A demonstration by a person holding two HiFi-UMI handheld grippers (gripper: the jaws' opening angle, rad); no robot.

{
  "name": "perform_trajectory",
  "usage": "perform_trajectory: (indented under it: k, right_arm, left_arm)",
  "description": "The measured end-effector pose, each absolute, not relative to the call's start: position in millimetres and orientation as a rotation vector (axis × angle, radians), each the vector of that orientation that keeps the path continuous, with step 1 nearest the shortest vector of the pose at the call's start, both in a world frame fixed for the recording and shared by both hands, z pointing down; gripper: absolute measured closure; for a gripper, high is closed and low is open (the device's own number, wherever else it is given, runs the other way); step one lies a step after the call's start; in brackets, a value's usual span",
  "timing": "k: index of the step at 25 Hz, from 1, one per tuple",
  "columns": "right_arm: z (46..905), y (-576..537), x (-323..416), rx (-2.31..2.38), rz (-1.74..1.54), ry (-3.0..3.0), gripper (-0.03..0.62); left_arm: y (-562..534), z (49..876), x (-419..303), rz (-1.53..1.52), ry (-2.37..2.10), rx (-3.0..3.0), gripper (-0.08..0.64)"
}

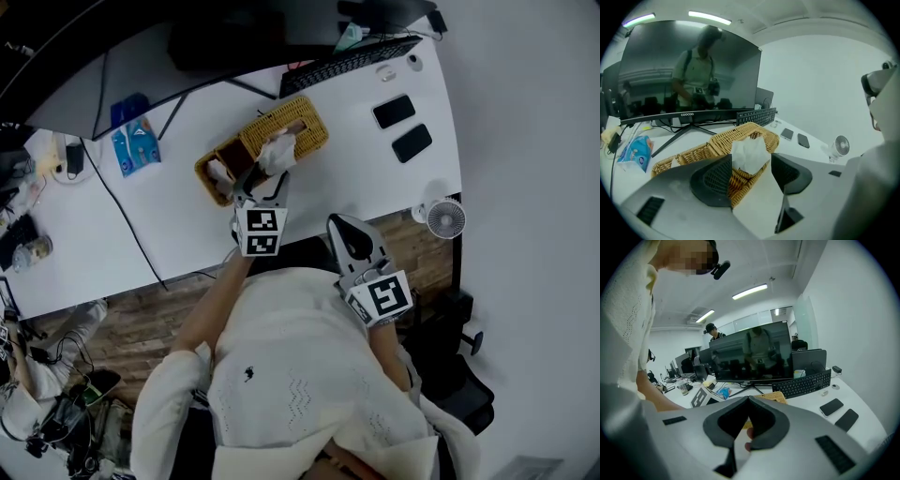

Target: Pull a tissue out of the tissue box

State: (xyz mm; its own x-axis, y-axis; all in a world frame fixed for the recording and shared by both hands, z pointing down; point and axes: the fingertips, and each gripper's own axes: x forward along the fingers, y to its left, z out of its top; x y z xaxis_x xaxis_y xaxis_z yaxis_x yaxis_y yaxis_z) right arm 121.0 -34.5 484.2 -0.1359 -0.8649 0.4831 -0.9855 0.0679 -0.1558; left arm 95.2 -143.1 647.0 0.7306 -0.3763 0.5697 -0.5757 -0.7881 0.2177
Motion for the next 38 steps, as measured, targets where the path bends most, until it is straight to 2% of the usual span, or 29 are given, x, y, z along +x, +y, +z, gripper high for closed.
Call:
perform_trajectory:
  k: [8, 9, 12, 17, 38]
  right_arm:
    - [488, -37, 113, 1.843, 0.669, -2.096, 0.591]
    - [488, -38, 113, 1.842, 0.671, -2.096, 0.591]
    - [489, -38, 112, 1.836, 0.670, -2.099, 0.591]
    - [491, -39, 111, 1.826, 0.676, -2.110, 0.591]
    - [485, -43, 100, 1.796, 0.655, -2.171, 0.591]
  left_arm:
    - [-154, 661, 97, 0.833, -0.800, 2.505, 0.322]
    - [-156, 663, 95, 0.847, -0.824, 2.504, 0.346]
    - [-161, 664, 87, 0.880, -0.891, 2.503, 0.487]
    - [-160, 663, 86, 0.894, -0.858, 2.526, 0.535]
    - [-149, 659, 69, 0.833, -0.835, 2.462, 0.538]
